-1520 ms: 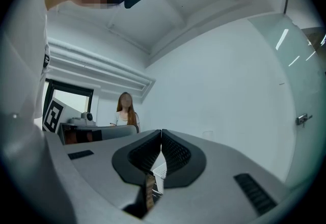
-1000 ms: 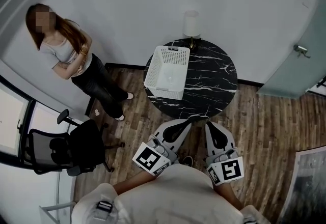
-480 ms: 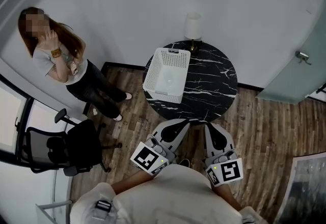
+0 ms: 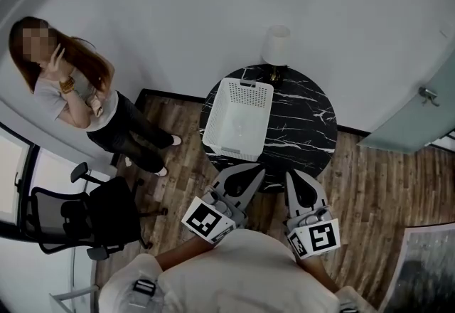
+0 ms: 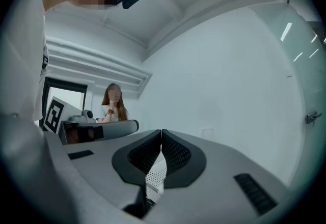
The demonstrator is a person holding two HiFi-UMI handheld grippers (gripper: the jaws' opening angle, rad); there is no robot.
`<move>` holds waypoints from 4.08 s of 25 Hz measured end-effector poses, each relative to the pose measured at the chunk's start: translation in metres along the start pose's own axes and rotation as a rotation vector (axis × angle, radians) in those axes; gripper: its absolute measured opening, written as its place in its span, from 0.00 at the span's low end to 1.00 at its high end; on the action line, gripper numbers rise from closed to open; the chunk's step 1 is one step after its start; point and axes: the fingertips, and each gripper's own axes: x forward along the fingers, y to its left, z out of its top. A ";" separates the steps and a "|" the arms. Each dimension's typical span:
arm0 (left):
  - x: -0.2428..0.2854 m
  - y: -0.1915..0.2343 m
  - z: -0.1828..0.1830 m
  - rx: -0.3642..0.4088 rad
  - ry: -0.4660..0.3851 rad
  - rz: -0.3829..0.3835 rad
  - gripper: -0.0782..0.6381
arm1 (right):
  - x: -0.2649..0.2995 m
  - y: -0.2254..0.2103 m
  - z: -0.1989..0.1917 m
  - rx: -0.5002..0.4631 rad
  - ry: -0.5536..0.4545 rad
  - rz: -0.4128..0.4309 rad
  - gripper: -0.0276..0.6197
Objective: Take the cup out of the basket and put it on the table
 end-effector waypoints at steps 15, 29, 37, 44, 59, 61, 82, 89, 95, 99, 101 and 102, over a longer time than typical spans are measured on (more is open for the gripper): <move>0.012 0.142 0.006 -0.052 -0.006 -0.002 0.12 | 0.146 0.010 -0.003 -0.026 0.044 0.009 0.05; 0.057 0.164 -0.015 -0.078 0.043 -0.030 0.12 | 0.169 -0.030 -0.016 0.009 0.063 -0.033 0.05; 0.104 0.145 -0.022 -0.056 0.063 -0.031 0.12 | 0.160 -0.078 -0.005 0.002 0.040 -0.027 0.05; 0.112 0.158 -0.025 -0.042 0.079 0.000 0.12 | 0.172 -0.091 -0.012 0.014 0.061 0.001 0.05; 0.063 0.212 -0.069 -0.086 0.198 0.170 0.12 | 0.217 -0.052 -0.075 0.062 0.231 0.170 0.06; 0.058 0.218 -0.075 -0.094 0.205 0.183 0.12 | 0.222 -0.049 -0.084 0.067 0.249 0.181 0.06; 0.047 0.274 -0.147 -0.157 0.326 0.239 0.12 | 0.284 -0.055 -0.196 -0.032 0.557 0.302 0.06; 0.051 0.296 -0.188 -0.170 0.401 0.240 0.12 | 0.317 -0.059 -0.263 -0.098 0.745 0.371 0.09; 0.054 0.314 -0.217 -0.199 0.472 0.262 0.12 | 0.334 -0.063 -0.302 -0.149 0.877 0.423 0.12; 0.056 0.323 -0.236 -0.223 0.510 0.269 0.12 | 0.343 -0.068 -0.332 -0.188 0.973 0.439 0.14; 0.057 0.328 -0.245 -0.239 0.525 0.274 0.12 | 0.347 -0.072 -0.349 -0.209 1.023 0.445 0.14; 0.057 0.330 -0.249 -0.245 0.530 0.277 0.12 | 0.350 -0.073 -0.357 -0.219 1.044 0.450 0.15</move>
